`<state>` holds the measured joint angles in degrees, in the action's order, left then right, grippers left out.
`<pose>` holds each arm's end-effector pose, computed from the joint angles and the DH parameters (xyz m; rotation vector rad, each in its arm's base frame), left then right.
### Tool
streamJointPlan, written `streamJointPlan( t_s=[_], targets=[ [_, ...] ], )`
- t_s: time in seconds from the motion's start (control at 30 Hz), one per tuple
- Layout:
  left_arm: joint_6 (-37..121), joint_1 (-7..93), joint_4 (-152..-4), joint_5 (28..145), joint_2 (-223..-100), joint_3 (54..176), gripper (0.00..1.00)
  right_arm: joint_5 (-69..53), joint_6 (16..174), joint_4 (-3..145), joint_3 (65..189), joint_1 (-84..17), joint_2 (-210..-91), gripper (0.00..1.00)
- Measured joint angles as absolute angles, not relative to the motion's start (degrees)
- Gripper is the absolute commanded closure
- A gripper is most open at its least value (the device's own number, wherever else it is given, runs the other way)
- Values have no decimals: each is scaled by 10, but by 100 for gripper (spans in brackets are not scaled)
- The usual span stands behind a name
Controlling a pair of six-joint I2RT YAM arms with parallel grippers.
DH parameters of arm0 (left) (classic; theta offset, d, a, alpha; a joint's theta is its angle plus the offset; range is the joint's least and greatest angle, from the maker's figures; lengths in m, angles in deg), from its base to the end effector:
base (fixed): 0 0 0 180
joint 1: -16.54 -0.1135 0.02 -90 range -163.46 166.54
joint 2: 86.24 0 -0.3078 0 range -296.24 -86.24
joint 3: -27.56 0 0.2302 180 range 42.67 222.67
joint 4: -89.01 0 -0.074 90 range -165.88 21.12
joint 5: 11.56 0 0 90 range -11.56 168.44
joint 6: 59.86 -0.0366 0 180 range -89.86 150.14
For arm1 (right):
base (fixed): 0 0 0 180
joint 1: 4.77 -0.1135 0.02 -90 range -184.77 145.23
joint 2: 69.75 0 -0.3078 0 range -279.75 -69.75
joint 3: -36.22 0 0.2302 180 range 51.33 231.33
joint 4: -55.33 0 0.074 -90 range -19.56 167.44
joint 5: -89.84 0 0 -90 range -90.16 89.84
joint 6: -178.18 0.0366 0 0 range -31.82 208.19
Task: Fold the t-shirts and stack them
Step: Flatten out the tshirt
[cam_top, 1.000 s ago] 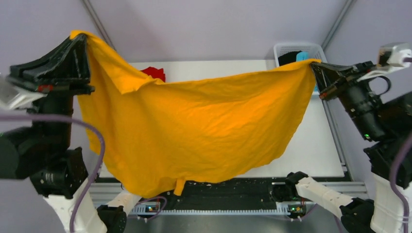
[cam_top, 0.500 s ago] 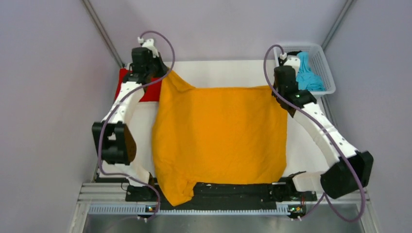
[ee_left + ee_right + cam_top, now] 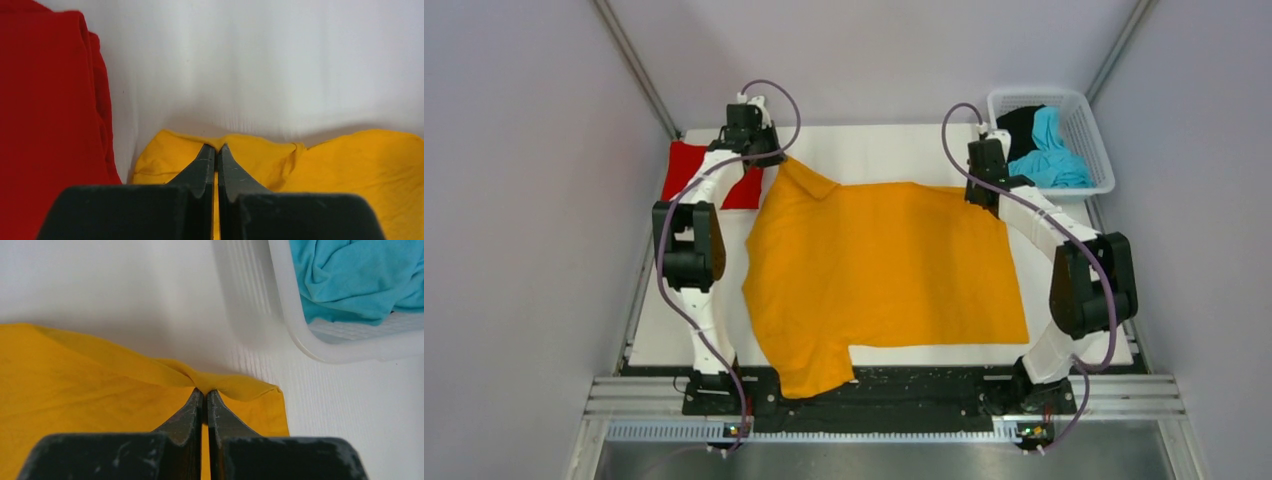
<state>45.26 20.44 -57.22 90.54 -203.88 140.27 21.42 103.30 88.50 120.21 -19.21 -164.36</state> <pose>0.4762 -0.0402 0.2977 -0.1064 2.2589 -0.4153 0.3413 0.0740 0.3031 0.1979 2.2670 -0.1711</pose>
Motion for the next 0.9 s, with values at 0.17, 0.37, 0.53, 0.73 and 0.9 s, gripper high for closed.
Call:
streamJointPlan(
  t_s=[0.17, 0.37, 0.53, 0.73, 0.9],
  targets=[
    [461, 204, -574, 908, -2074, 1453, 100, 214, 1029, 875, 1238, -187, -1688, 98],
    [486, 204, -570, 908, -2131, 1522, 84, 217, 1023, 871, 1286, -179, -1734, 84],
    [524, 205, -560, 900, -2229, 1656, 5, 237, 1016, 868, 1367, -170, -1807, 43],
    [589, 204, -576, 904, -2292, 1761, 1, 239, 1001, 882, 1473, -167, -1871, 17],
    [607, 209, -597, 924, -2239, 1686, 1, 189, 996, 889, 1458, -168, -1846, 1]
  ],
)
